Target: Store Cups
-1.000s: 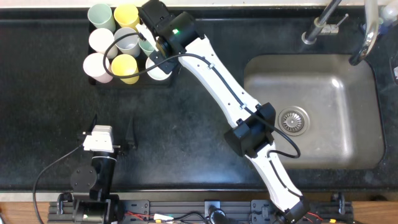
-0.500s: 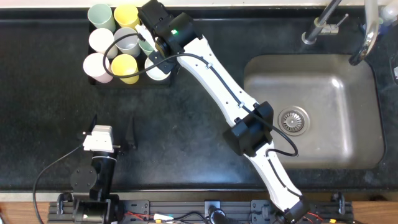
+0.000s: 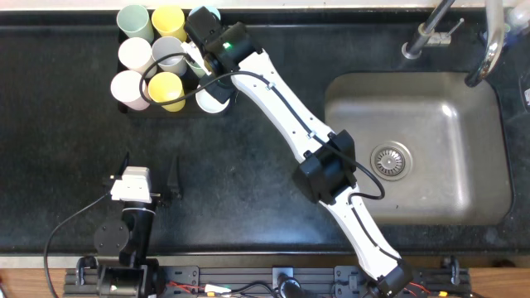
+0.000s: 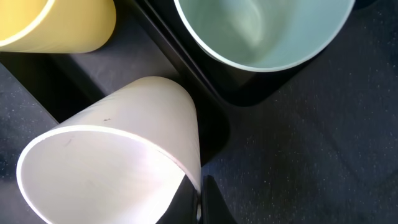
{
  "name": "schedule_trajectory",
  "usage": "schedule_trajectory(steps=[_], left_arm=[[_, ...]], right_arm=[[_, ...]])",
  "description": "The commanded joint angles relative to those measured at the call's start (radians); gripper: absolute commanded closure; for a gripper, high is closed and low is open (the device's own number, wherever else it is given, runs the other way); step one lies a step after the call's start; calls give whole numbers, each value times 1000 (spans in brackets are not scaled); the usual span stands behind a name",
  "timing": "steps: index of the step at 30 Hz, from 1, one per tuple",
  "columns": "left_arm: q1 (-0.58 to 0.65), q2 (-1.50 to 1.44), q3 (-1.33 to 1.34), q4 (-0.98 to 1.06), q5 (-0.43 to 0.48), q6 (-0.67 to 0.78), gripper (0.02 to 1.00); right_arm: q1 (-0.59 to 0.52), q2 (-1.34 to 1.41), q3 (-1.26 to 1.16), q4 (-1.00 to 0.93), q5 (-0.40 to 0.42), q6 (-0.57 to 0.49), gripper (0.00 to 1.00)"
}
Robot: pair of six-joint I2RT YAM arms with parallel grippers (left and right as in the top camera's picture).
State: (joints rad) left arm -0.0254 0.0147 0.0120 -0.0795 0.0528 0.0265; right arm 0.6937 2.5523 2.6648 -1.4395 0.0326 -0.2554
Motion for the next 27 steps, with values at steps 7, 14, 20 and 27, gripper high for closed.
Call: schedule_trajectory(steps=[7, 14, 20, 27], left_arm=[[6, -12, -4, 0, 6, 11, 20], [6, -12, -4, -1, 6, 11, 23], [6, -12, -4, 0, 6, 11, 20], [6, -12, -4, 0, 6, 11, 20]], right_arm=[[-2, 7, 27, 7, -34, -8, 958], [-3, 12, 23, -1, -40, -13, 956], [-5, 12, -5, -3, -35, -14, 954], [-7, 12, -5, 8, -35, -14, 833]])
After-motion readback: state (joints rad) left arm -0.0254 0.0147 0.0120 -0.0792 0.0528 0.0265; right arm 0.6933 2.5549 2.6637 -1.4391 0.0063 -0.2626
